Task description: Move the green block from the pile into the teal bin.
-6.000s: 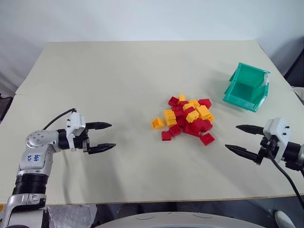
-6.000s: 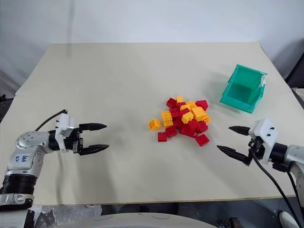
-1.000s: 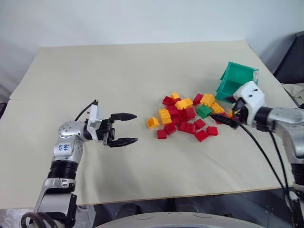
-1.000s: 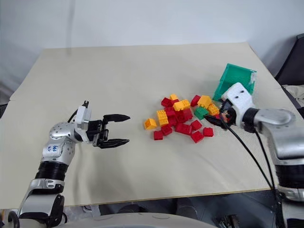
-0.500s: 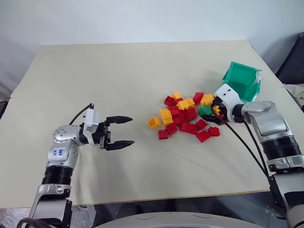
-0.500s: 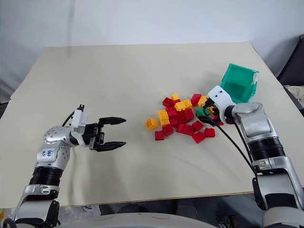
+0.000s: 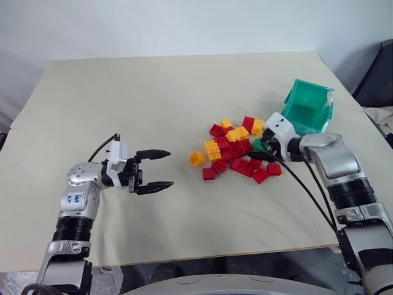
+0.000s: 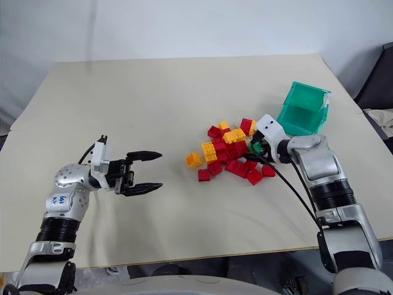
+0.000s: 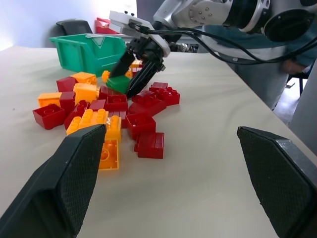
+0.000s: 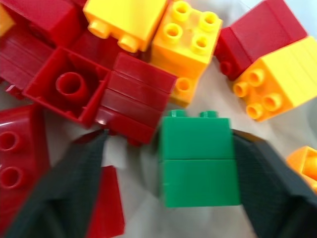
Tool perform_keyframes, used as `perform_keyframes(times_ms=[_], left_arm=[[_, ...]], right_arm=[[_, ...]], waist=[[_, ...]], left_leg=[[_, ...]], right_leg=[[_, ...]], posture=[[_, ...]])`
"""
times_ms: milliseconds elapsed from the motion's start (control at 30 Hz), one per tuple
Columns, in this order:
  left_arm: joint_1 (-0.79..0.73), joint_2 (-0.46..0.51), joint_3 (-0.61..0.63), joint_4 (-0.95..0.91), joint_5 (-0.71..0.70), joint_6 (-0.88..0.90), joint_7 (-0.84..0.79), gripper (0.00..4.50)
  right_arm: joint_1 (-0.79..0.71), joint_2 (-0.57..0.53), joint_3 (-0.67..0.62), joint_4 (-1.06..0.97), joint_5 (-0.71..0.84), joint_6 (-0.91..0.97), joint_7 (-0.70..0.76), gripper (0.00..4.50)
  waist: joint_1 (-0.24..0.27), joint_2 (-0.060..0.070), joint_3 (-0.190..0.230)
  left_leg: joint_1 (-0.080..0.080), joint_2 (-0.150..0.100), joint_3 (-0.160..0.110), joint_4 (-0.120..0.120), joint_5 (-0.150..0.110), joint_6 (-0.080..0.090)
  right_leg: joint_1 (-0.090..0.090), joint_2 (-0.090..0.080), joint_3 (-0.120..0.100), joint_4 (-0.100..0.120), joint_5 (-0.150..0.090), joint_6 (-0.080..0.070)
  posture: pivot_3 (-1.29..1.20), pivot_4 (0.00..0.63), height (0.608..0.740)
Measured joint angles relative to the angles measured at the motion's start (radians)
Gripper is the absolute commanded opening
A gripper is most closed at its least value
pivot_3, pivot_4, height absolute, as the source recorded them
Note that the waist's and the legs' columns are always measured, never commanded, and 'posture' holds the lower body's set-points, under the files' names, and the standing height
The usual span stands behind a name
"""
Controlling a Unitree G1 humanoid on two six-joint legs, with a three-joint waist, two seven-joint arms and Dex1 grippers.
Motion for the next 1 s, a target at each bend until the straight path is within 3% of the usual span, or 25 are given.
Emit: perform_keyframes(times_ms=[100,133,500,633,767,1000], left_arm=[[-0.009,-0.007,-0.002,0.006,0.000,-0.001,-0.001,4.50],[-0.014,-0.010,-0.003,0.007,0.000,-0.001,-0.001,4.50],[-0.052,-0.063,-0.037,0.027,0.005,-0.002,0.025,4.50],[-0.078,-0.107,-0.045,0.026,0.017,-0.003,0.079,4.50],[-0.089,-0.147,-0.083,0.038,0.048,-0.005,0.115,4.50],[-0.150,-0.156,-0.100,0.087,0.092,-0.009,0.161,4.50]], right_arm=[[0.021,-0.008,-0.014,-0.040,0.002,0.018,-0.002,1.55],[0.029,-0.013,-0.019,-0.054,0.002,0.028,-0.002,1.49],[0.068,-0.104,-0.206,-0.204,0.032,0.064,-0.115,1.49],[0.014,-0.145,-0.267,-0.113,-0.005,-0.004,-0.212,1.49],[-0.103,-0.140,-0.269,0.184,-0.065,-0.195,-0.326,1.49],[-0.218,-0.074,-0.251,0.593,-0.103,-0.487,-0.368,3.72]], waist=[[0.000,0.000,0.000],[0.000,0.000,0.000],[0.003,0.000,0.000],[0.006,0.000,0.000],[-0.003,0.000,0.000],[-0.013,0.002,0.002]], left_leg=[[0.000,0.000,0.000,0.000,0.000,0.000],[0.000,0.000,0.000,0.000,0.000,0.000],[0.000,0.000,0.000,0.000,0.000,0.000],[0.000,0.000,0.001,-0.001,0.000,0.000],[0.000,-0.001,0.006,-0.001,0.000,0.000],[0.000,0.000,0.008,-0.002,0.001,0.000]], right_leg=[[0.000,0.000,0.000,0.000,0.000,0.000],[0.000,0.000,0.000,0.000,0.000,0.000],[-0.001,0.000,0.000,0.000,0.000,0.000],[0.000,0.000,0.001,-0.001,0.000,0.000],[0.000,0.000,0.002,-0.001,0.000,0.001],[0.000,0.001,0.002,-0.001,0.000,0.001]], posture=[[0.00,0.150,0.740],[0.00,0.150,0.740],[0.00,0.150,0.740],[0.00,0.150,0.740],[0.00,0.150,0.740],[0.00,0.150,0.740]])
